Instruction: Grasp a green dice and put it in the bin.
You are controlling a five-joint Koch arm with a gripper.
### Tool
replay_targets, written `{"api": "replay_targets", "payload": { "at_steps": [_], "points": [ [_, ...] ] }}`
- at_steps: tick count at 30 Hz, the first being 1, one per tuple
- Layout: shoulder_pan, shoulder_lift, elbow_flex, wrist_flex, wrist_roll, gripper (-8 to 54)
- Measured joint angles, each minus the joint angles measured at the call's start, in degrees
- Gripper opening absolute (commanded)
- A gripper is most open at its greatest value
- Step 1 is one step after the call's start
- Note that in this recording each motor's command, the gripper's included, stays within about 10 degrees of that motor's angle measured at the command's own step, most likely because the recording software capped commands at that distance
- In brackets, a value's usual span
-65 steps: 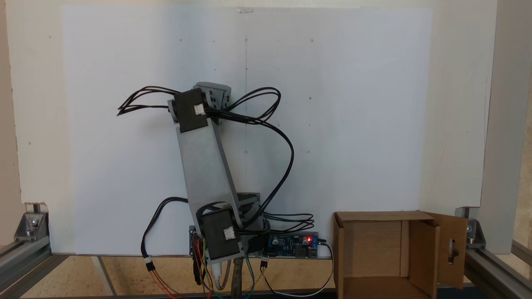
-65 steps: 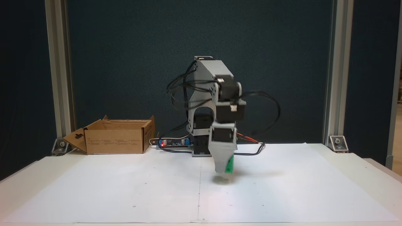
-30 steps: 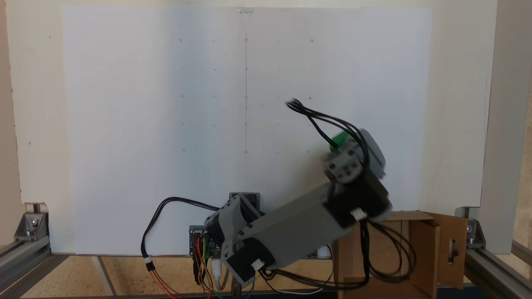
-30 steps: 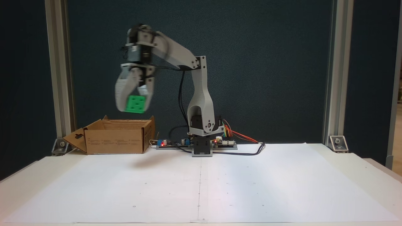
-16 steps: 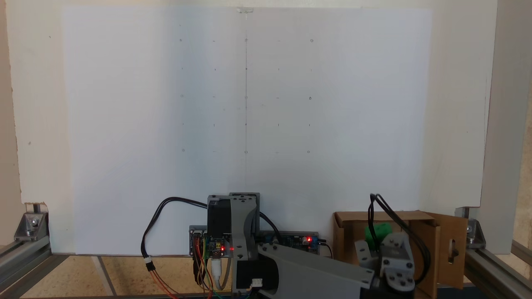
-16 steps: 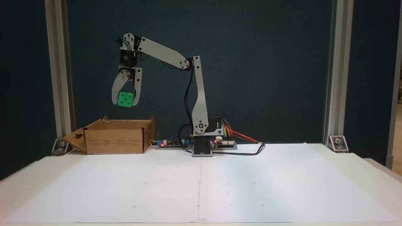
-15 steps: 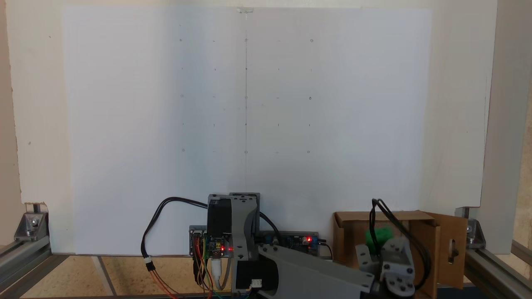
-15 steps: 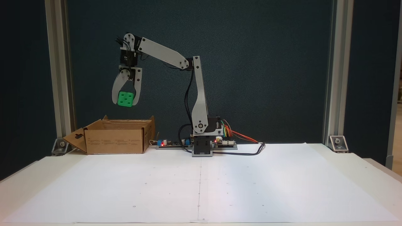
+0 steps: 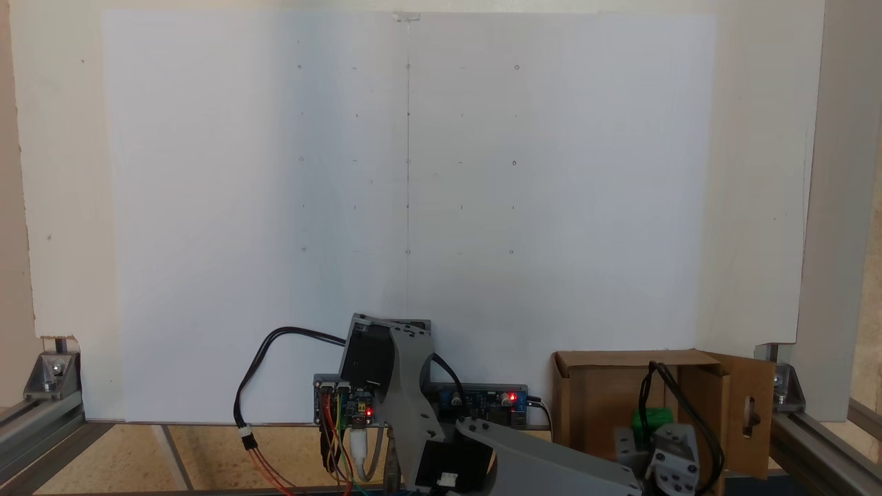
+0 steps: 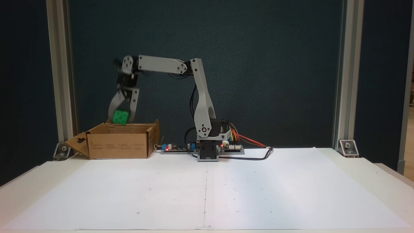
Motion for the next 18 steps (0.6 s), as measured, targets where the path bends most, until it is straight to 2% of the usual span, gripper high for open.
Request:
{"api": "replay_targets", "payload": {
  "at_steps": [9,12,13,18],
  "points": [
    [2.90,-1.05,5.80,-7.91,-3.69,11.5],
    [2.99,-1.05,8.44,-7.91,-3.78,29.4],
    [2.99,-1.14,8.96,-7.91,-3.78,32.6],
    [3.69,-1.05,8.88,-8.00,-3.78,35.5]
  ]
}}
